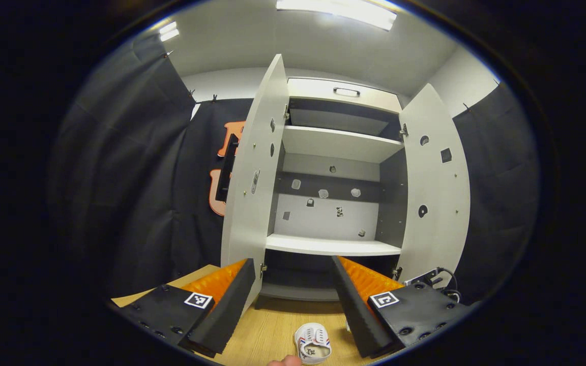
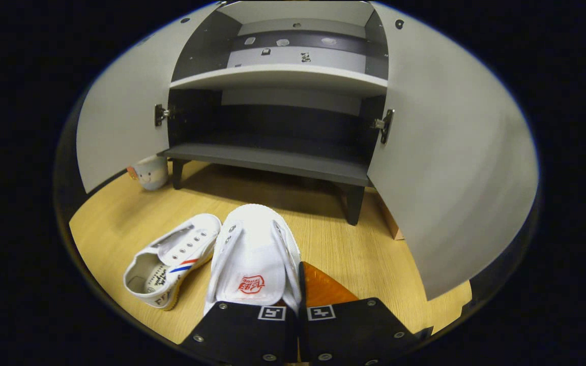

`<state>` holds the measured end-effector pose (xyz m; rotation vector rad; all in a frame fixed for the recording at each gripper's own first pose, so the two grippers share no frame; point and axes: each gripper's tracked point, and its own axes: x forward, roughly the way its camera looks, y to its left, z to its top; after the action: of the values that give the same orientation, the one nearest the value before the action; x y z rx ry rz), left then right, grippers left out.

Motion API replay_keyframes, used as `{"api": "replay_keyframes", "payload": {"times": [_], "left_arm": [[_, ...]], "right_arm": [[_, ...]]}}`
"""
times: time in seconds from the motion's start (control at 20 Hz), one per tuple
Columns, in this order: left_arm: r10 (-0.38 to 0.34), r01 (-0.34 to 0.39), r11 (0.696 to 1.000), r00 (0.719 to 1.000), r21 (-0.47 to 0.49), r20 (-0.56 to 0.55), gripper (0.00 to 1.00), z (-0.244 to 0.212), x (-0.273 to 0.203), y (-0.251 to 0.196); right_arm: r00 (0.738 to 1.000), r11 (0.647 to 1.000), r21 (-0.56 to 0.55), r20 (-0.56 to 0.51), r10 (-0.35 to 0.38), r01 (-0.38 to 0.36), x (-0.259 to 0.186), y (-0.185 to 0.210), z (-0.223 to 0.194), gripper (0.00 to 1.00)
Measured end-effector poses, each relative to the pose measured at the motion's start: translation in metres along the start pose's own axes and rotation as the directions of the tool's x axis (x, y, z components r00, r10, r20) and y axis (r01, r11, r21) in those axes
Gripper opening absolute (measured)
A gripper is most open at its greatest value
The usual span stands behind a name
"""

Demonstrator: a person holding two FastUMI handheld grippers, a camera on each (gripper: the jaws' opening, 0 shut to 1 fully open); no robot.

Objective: Grab one shoe with the right hand and put it into the shoe cabinet, grab the other shoe with the left hand and put it into the shoe cabinet; then close the right door with the right hand and the left door with the left hand.

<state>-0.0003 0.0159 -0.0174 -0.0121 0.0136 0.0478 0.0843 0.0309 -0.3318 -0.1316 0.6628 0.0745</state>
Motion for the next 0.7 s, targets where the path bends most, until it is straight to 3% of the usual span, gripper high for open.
{"api": "replay_keyframes", "payload": {"times": [0.15,0.4,0.7], "left_arm": [[-0.024,0.024,1.000,1.000,-0.005,-0.003,0.96,-0.001,0.002,-0.007],[-0.056,0.056,0.998,0.998,-0.020,-0.012,0.96,-0.006,0.002,-0.015],[-0.069,0.069,0.997,0.998,-0.028,-0.008,0.96,-0.006,-0.003,-0.017]], "right_arm": [[0.996,1.000,0.022,0.095,0.006,-0.008,-0.037,0.005,0.039,0.01],[0.959,0.999,0.020,0.279,-0.046,0.042,-0.096,-0.008,0.154,0.01],[0.938,0.997,0.046,0.341,-0.068,0.056,-0.097,-0.020,0.291,0.01]]}}
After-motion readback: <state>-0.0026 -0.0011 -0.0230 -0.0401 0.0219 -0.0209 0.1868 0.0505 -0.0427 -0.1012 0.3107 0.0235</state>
